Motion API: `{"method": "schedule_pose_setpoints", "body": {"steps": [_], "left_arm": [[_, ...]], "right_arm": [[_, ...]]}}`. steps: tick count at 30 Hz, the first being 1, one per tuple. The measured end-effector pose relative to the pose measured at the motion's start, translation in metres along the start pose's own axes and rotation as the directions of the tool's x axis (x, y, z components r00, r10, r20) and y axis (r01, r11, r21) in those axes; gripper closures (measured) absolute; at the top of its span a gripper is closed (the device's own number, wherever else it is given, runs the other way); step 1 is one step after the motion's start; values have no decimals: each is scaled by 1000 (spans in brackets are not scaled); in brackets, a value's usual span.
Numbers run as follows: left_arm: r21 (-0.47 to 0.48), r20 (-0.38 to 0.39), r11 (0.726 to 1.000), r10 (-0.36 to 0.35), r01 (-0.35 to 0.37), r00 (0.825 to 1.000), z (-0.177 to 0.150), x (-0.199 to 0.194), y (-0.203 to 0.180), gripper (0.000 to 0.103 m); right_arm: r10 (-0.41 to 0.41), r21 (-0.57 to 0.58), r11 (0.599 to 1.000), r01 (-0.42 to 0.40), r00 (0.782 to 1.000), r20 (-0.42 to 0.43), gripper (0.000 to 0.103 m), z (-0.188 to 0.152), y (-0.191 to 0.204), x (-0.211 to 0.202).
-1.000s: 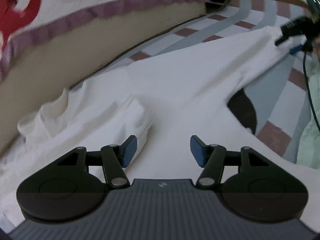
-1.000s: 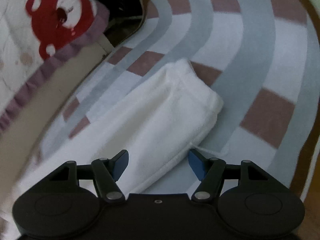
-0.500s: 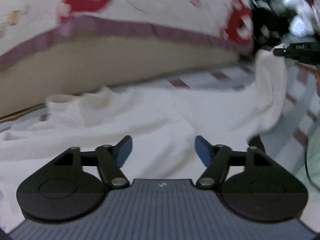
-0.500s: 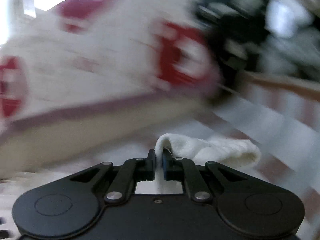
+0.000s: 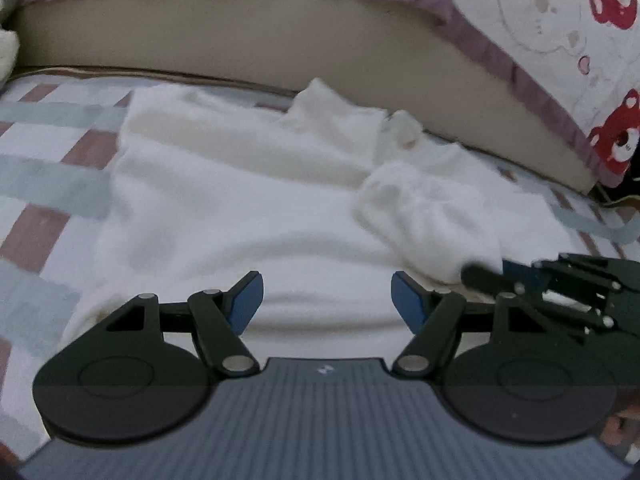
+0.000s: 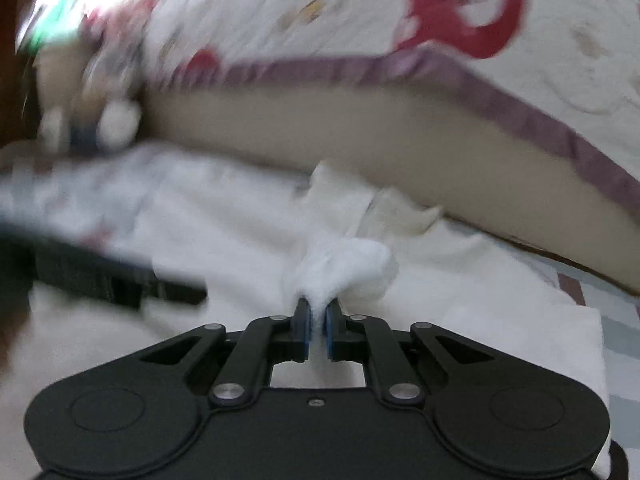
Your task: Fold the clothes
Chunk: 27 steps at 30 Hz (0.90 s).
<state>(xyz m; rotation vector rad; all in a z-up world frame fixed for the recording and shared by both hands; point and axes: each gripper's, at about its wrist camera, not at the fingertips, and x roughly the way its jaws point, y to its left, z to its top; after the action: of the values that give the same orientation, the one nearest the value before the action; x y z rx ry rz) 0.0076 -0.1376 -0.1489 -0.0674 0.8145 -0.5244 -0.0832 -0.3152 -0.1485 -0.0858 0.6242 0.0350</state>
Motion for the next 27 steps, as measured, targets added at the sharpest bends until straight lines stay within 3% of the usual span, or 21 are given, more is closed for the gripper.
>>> {"method": "schedule_pose_setpoints", "body": {"steps": [1,3,5,6,9,11,15,18,22,24,25,27], "left_arm": [[3,-5,1000,2,-2,1000,-4,-1,3,33],[1,-7,1000,-10,10,1000,-6,-4,5,33],[-10,4,999,-40,40,999,-2,-6,5,33],[-16,12,998,-56,57,998,1,-6,5,33],[9,17,995,-99,99,995,8,-6,-14,33],[56,12,990,-130,130,991,11,-2,-32,31],[172,-43,966,-190,194,981,6,14,-71,17],[189,-51,970,-148,155,988,2,32,-86,17],[166,4,985,-52,51,999,12,50,-98,16],[186,26,982,-18,12,1000,16,62,-102,12],[207,32,978,-7,1,999,17,68,-103,13],[252,25,968,-4,-2,1000,20,76,-103,51]], "right_arm": [[16,-7,1000,-16,1000,-17,89,-3,1,-3],[40,-11,999,-40,998,-40,72,-6,-2,-15],[40,-7,999,-40,998,-50,40,-7,-11,-34],[27,-13,1000,-28,998,-57,37,-11,-18,-44],[-13,-35,999,11,997,-80,37,-28,-39,-74],[-110,-52,993,104,986,-122,37,-45,-58,-84],[-308,-96,951,294,931,-196,41,-78,-94,-79],[-351,-11,933,359,904,-246,45,-82,-121,-68],[-289,232,913,336,933,-215,44,-83,-152,-60],[-275,274,904,328,937,-216,45,-87,-159,-55],[-268,293,899,325,938,-218,49,-89,-163,-53],[-255,329,889,317,942,-219,74,-93,-170,-48]]}}
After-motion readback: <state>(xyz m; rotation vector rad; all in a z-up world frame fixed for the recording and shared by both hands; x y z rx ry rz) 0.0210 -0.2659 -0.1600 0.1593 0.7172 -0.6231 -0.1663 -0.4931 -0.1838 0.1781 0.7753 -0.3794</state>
